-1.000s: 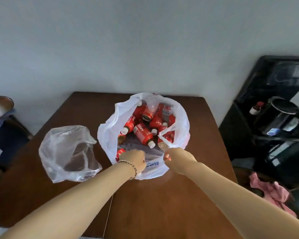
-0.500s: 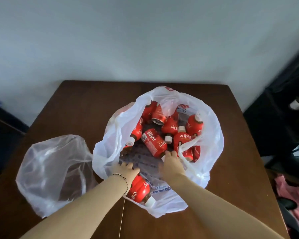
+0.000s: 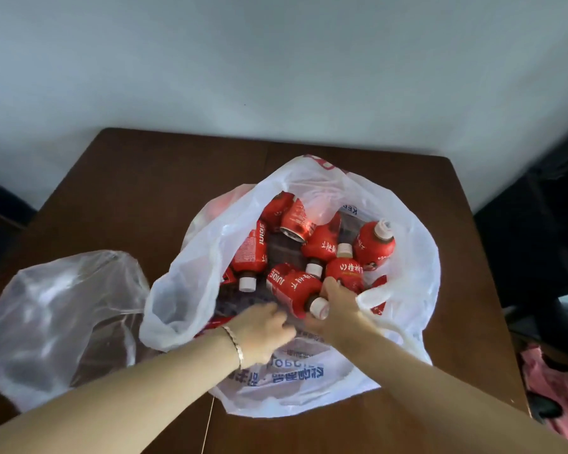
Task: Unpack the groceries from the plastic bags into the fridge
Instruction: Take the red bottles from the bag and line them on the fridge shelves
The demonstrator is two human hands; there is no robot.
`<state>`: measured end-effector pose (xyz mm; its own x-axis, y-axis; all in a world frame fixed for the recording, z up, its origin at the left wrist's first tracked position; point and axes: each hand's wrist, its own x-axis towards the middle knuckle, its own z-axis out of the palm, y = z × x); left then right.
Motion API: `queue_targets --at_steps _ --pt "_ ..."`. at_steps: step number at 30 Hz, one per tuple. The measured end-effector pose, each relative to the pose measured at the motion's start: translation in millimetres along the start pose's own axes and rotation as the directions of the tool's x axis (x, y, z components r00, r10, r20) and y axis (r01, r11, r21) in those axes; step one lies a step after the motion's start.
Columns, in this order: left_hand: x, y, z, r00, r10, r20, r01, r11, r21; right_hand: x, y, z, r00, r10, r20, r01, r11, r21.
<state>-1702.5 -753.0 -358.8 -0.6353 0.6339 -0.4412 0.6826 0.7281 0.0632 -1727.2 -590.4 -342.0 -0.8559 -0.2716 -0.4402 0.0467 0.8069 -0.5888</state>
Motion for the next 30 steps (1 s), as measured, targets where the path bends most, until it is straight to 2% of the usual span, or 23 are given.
queue_targets --at_steps 2,5,8,10,12,14,15,16,19,20,21,24,27,30 --pt "-2 -15 -10 0.972 -0.085 -0.220 0.056 0.989 -0.137 -3 0 -17 1.000 0.005 0.010 -0.005 1.000 0.021" --pt "-4 -27 -14 0.903 -0.108 -0.416 0.055 0.989 -0.136 -2 -8 -28 0.999 -0.046 0.024 0.047 0.996 -0.073" --pt "-3 -15 -19 0.890 -0.182 -0.418 0.119 0.978 -0.172 5 -14 -22 0.994 -0.105 -0.004 0.105 0.992 -0.067" --pt "-1 -6 -22 0.882 -0.295 -0.366 0.246 0.953 -0.175 8 -18 -20 0.996 -0.075 -0.040 0.075 0.997 -0.005" --pt "3 1 -18 0.846 -0.390 -0.363 0.365 0.921 -0.138 8 -23 -20 0.998 -0.064 -0.019 0.063 0.997 -0.033" --pt "3 5 -18 0.820 -0.354 -0.450 0.343 0.933 -0.110 9 -24 -21 0.996 -0.064 0.055 0.069 0.993 -0.095" --pt "4 5 -16 0.831 -0.340 -0.441 0.334 0.938 -0.092 9 -23 -24 0.995 -0.060 0.074 0.068 0.992 -0.105" --pt "6 4 -16 0.826 -0.323 -0.461 0.322 0.943 -0.082 9 -24 -29 0.998 -0.045 0.045 0.050 0.993 -0.110" --pt "18 -7 -15 0.801 -0.253 -0.542 0.291 0.956 -0.016 24 -19 -44 0.972 0.111 -0.206 -0.129 0.989 -0.073" --pt "19 -8 -21 0.827 -0.244 -0.506 0.267 0.963 -0.028 32 -15 -46 0.955 0.187 -0.229 -0.209 0.975 -0.074" --pt "19 -8 -23 0.838 -0.237 -0.492 0.257 0.966 -0.027 41 -11 -46 0.946 0.238 -0.220 -0.267 0.957 -0.113" --pt "23 -5 -23 0.790 -0.314 -0.527 0.299 0.947 -0.116 65 10 -31 0.929 0.358 -0.092 -0.369 0.910 -0.191" --pt "22 -1 -15 0.788 -0.321 -0.526 0.245 0.946 -0.210 65 4 -26 0.891 0.441 -0.108 -0.445 0.895 -0.016" --pt "25 -1 -8 0.786 -0.277 -0.553 0.214 0.961 -0.176 63 0 -25 0.830 0.549 -0.100 -0.515 0.823 0.242"
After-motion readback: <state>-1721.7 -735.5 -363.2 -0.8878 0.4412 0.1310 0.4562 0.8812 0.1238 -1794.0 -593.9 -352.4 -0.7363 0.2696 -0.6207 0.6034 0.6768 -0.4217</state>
